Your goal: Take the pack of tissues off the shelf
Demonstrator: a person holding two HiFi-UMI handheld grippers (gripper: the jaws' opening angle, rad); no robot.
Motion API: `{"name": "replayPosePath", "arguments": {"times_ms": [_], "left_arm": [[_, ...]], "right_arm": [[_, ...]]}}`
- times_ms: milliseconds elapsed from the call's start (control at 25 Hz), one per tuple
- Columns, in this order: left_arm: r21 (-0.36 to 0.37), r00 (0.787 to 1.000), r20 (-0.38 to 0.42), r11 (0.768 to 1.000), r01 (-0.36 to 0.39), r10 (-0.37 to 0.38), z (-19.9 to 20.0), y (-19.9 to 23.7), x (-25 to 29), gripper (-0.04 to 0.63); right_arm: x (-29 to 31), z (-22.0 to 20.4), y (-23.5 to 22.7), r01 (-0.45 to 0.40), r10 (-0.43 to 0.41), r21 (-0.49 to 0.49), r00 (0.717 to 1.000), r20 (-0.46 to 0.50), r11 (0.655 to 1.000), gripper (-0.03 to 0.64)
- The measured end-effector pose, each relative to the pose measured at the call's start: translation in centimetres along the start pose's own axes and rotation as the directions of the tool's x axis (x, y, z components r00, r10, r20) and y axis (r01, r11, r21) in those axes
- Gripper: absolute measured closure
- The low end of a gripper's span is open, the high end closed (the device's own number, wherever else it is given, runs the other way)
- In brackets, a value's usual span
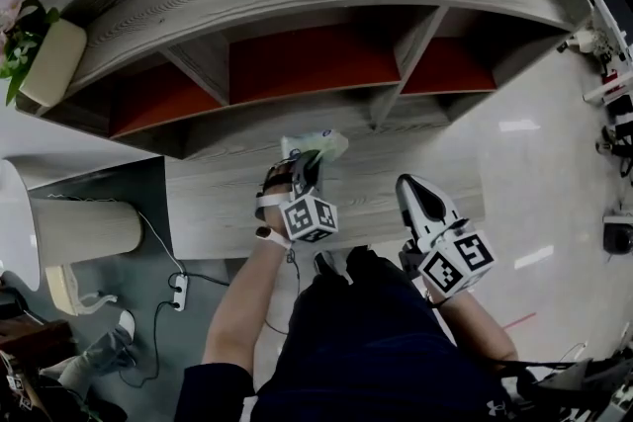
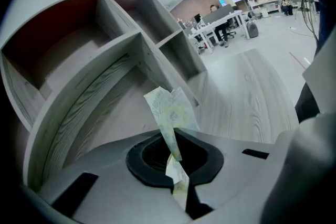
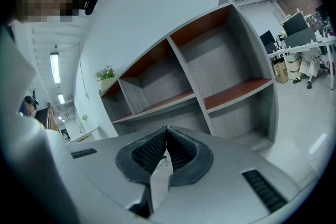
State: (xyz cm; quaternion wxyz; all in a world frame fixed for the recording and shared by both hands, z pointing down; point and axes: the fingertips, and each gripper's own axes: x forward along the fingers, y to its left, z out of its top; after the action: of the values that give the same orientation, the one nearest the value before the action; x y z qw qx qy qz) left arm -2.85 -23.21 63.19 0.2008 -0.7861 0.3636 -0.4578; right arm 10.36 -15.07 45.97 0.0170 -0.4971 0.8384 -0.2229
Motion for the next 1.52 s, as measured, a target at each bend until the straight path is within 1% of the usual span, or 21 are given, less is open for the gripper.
{"name": "replayPosePath", "arguments": {"times_ms": [280,560,800,1080,1120,1240,1280,1400,1520], "left_arm": [[-0.015,0.996,-0.042,0.997,0.074,-0.074,-2.5,-2.6,3.1,0.577],[-0.02,0.992,-0.067,0.995,0.101,-0.103,-3.9,-3.6,5.0,0.577],[-0.006,0.985,-0.087,0.989,0.15,-0.15,-4.6,-5.0,6.4,0.577],[-0.019,0.975,-0.112,0.981,0.191,-0.192,-5.7,-6.3,7.4,0.574],[-0.021,0.974,-0.113,0.981,0.193,-0.194,-5.8,-6.4,7.5,0.56],[-0.025,0.969,-0.124,0.977,0.213,-0.214,-5.9,-6.9,7.4,0.451],[-0.026,0.967,-0.129,0.976,0.218,-0.22,-5.9,-7.1,7.4,0.424],[-0.034,0.965,-0.136,0.975,0.221,-0.223,-6.0,-7.2,6.8,0.376],[-0.039,0.97,-0.131,0.978,0.203,-0.206,-5.8,-6.9,6.0,0.336]], "right_arm": [[0.6,-0.8,-0.9,0.002,-0.001,0.01,0.999,-0.036,1.0,0.604],[1.2,-1.1,-1.6,0.004,-0.003,0.014,0.998,-0.06,1.0,0.604],[1.7,-1.4,-1.8,0.003,-0.002,0.017,0.997,-0.073,1.0,0.604],[1.9,-1.8,-1.7,0.004,-0.002,0.021,0.996,-0.086,1.0,0.605],[1.9,-1.8,-1.7,0.004,-0.003,0.021,0.996,-0.087,1.0,0.604],[1.9,-1.9,-1.6,0.006,-0.004,0.022,0.996,-0.085,1.0,0.604],[1.8,-1.9,-1.6,0.006,-0.004,0.023,0.996,-0.085,1.0,0.606],[1.8,-2.0,-1.3,0.003,-0.001,0.026,0.997,-0.082,1.0,0.605],[1.7,-2.1,-0.7,-0.004,0.006,0.027,0.997,-0.078,1.0,0.604]]}}
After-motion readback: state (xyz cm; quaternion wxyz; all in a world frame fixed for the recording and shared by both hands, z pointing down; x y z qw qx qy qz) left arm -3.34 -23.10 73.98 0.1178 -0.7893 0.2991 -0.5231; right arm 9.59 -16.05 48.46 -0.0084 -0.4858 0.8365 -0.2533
